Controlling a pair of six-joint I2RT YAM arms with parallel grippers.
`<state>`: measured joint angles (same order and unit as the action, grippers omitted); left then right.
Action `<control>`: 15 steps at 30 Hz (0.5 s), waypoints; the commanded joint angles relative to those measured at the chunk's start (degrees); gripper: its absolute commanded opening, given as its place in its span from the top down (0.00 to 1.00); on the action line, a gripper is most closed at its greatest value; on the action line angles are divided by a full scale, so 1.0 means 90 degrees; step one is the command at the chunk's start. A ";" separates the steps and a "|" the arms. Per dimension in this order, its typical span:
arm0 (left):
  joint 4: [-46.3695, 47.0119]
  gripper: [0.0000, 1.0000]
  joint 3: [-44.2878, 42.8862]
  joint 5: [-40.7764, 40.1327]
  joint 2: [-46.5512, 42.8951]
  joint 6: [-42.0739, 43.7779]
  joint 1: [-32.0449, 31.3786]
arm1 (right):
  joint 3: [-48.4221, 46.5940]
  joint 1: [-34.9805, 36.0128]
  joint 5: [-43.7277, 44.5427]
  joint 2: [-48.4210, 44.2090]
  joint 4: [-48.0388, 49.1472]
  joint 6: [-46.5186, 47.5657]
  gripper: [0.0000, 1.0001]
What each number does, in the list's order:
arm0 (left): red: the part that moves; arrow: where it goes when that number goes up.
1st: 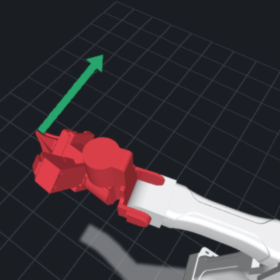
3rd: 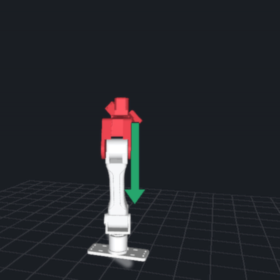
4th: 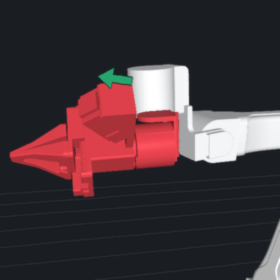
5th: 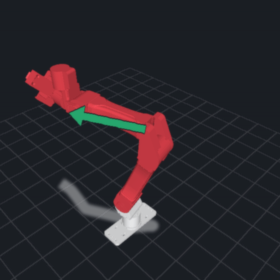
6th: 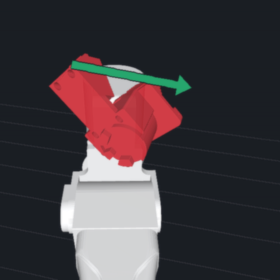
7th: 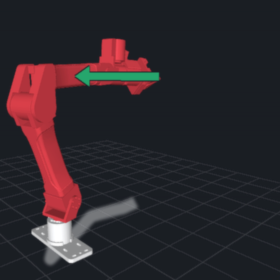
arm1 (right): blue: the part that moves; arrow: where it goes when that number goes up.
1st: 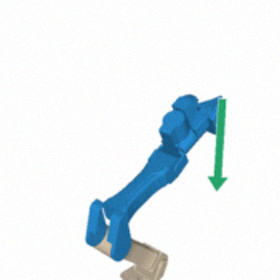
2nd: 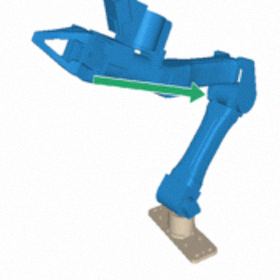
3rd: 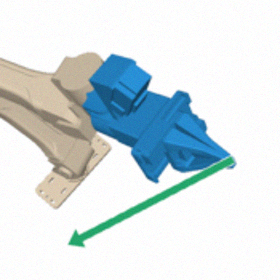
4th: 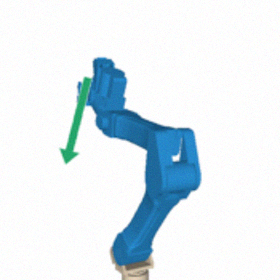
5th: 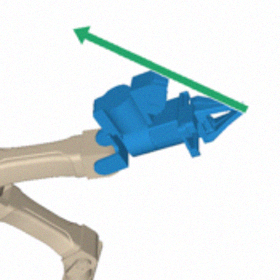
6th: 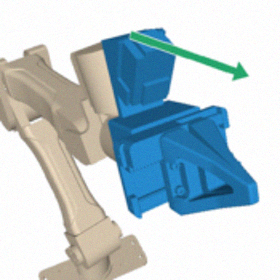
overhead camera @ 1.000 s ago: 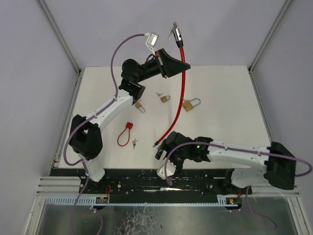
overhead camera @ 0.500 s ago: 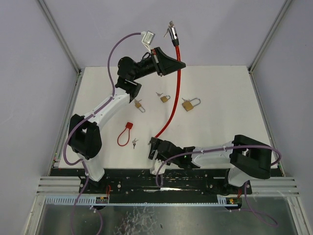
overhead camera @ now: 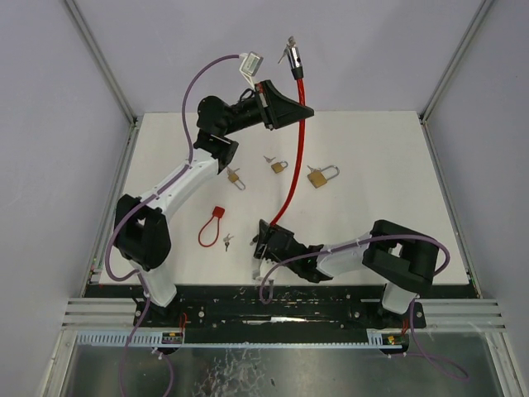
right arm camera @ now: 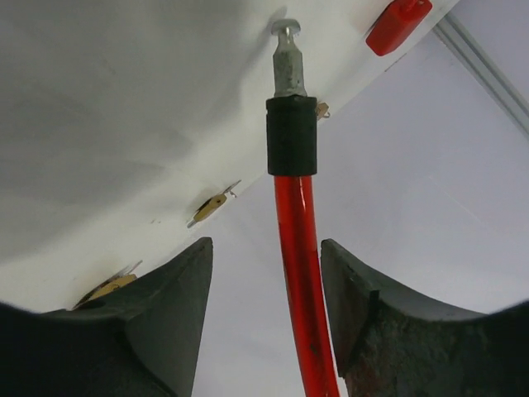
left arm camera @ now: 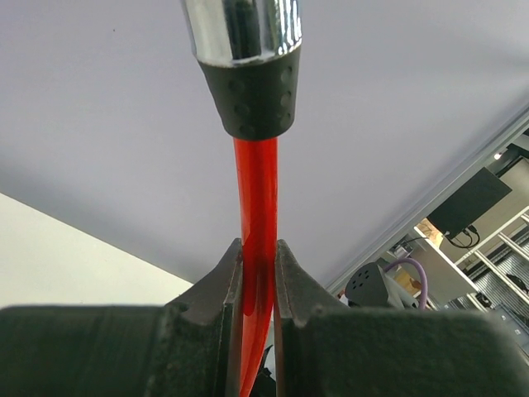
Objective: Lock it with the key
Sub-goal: Lock the lock.
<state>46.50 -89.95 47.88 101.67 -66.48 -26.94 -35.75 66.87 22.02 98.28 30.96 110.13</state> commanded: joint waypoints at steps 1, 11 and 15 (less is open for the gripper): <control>0.0305 1.00 -0.0128 0.0067 -0.0310 -0.0152 0.0034 | 0.0007 -0.0134 0.0214 -0.0293 0.0286 0.0167 0.46; -0.0075 1.00 0.0259 0.0295 -0.0675 0.1214 0.0171 | -0.0139 0.0036 -0.1259 -0.2058 -0.1390 -0.1783 1.00; -0.0828 1.00 0.0862 0.0085 -0.1084 0.2887 0.0398 | -0.1598 -0.0154 -0.3305 -0.3248 -0.4238 -0.4616 1.00</control>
<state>44.58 -85.89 48.31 96.84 -56.34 -25.63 -36.73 66.74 9.76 79.88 12.01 93.56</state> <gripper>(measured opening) 0.103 0.189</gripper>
